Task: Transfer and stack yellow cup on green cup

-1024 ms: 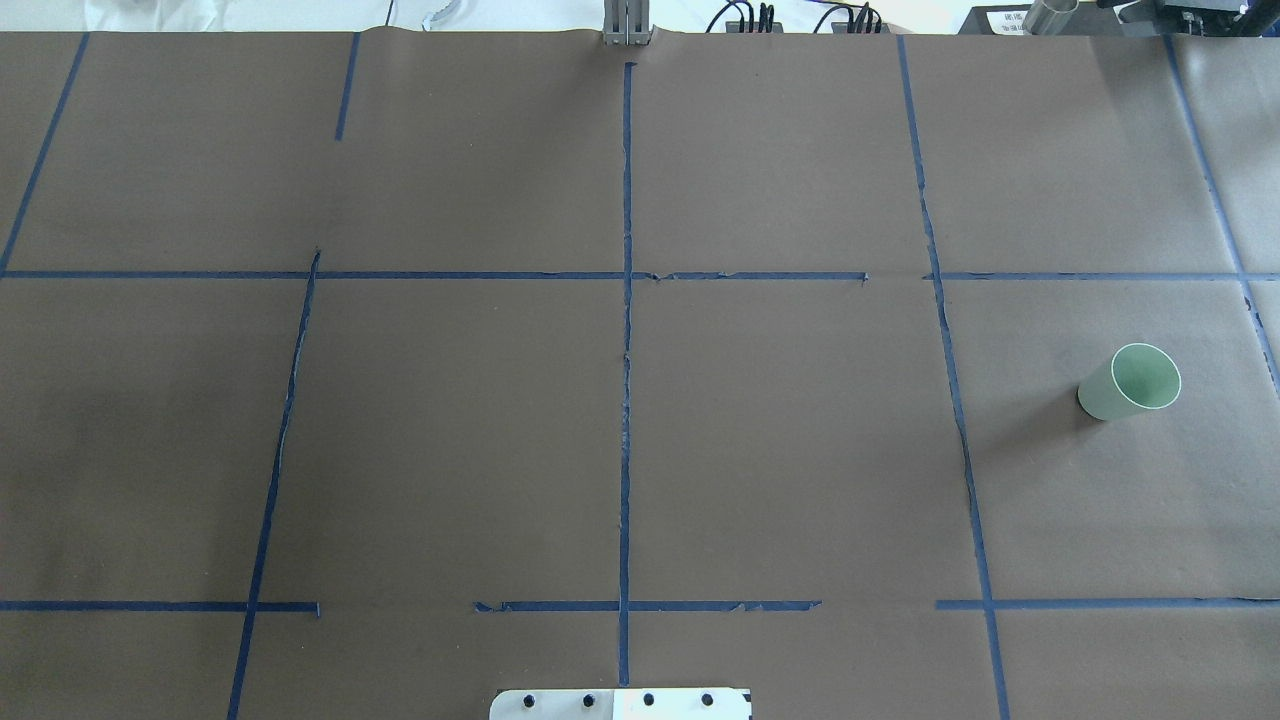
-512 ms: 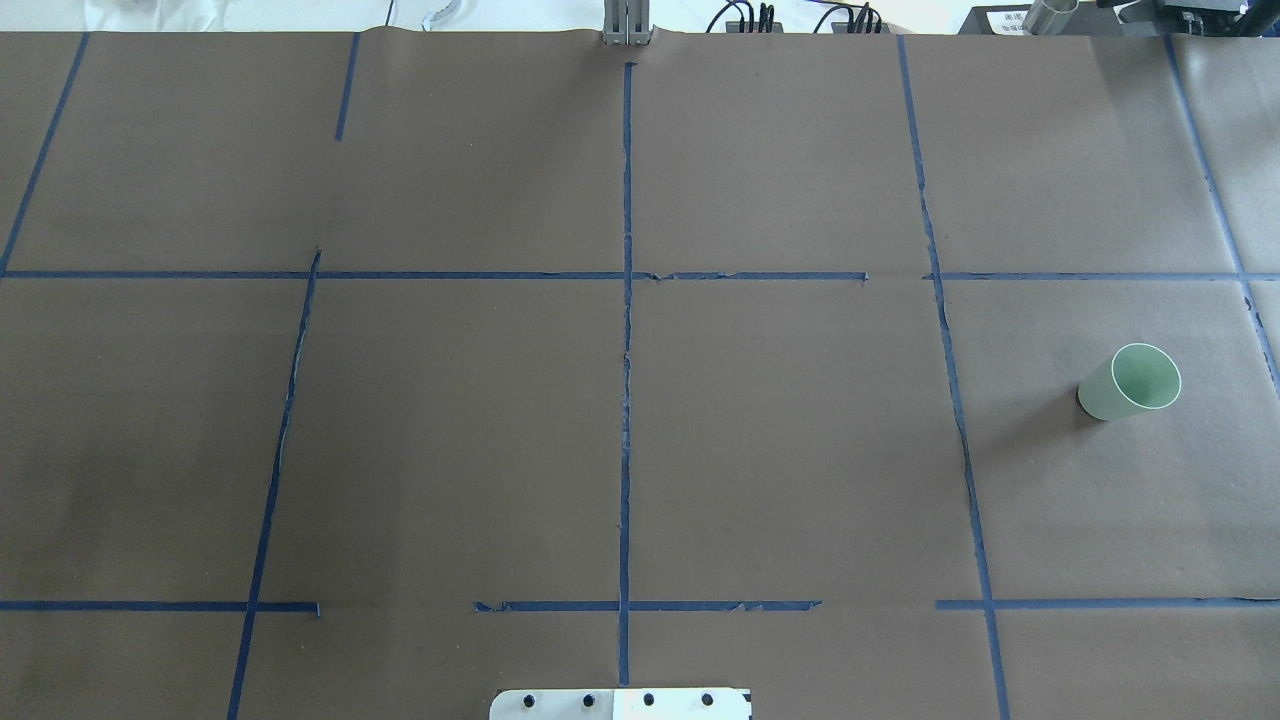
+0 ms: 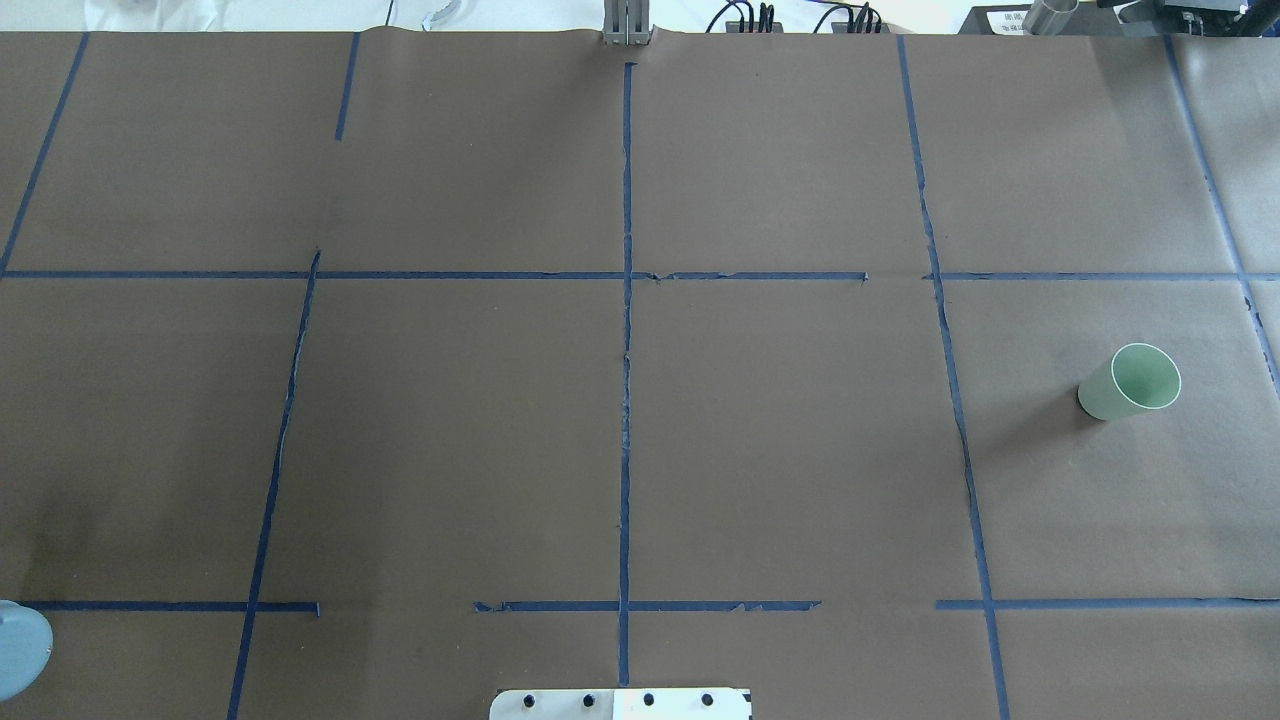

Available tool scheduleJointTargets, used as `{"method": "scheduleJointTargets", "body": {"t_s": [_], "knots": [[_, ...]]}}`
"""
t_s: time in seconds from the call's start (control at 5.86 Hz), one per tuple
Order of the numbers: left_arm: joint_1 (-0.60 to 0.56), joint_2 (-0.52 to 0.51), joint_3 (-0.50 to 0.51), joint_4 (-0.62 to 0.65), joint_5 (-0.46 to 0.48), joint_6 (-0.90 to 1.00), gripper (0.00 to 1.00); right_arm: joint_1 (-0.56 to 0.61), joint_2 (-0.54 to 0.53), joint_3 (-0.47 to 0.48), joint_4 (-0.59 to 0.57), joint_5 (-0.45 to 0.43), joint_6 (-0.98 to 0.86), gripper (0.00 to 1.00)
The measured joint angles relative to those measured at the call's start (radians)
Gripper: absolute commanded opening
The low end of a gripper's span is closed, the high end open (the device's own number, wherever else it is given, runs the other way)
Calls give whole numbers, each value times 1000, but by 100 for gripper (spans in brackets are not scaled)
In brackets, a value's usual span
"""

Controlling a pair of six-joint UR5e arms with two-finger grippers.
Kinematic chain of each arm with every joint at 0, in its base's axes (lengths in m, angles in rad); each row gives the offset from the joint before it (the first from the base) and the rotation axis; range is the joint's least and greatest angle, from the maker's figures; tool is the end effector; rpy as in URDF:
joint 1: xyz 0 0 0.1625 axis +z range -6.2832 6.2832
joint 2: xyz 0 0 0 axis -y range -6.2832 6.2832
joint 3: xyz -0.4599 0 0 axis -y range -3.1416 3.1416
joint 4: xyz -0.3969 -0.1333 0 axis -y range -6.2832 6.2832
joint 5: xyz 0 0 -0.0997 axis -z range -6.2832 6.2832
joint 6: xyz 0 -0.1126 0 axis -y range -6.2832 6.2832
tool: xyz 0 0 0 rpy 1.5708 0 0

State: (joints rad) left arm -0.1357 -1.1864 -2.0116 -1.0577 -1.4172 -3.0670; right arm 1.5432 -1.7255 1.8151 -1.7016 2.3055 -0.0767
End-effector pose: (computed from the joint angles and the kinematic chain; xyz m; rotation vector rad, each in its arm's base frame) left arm 0.2414 -0.1849 0.7103 0.4495 -0.2886 -1.5625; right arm 0.0462 -0.4221 0.6690 -0.0213 -0.7356 -0.0844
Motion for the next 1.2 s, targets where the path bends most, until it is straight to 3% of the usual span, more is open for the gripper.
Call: {"method": "scheduleJointTargets", "body": {"t_s": [0.68,1.2], "knots": [[162,-18,121,-12,-115,-167,100,0,6,4,0,-1,0,100],[189,-15,172,-42,-133,-160,100,0,6,5,0,0,0,100]]}}
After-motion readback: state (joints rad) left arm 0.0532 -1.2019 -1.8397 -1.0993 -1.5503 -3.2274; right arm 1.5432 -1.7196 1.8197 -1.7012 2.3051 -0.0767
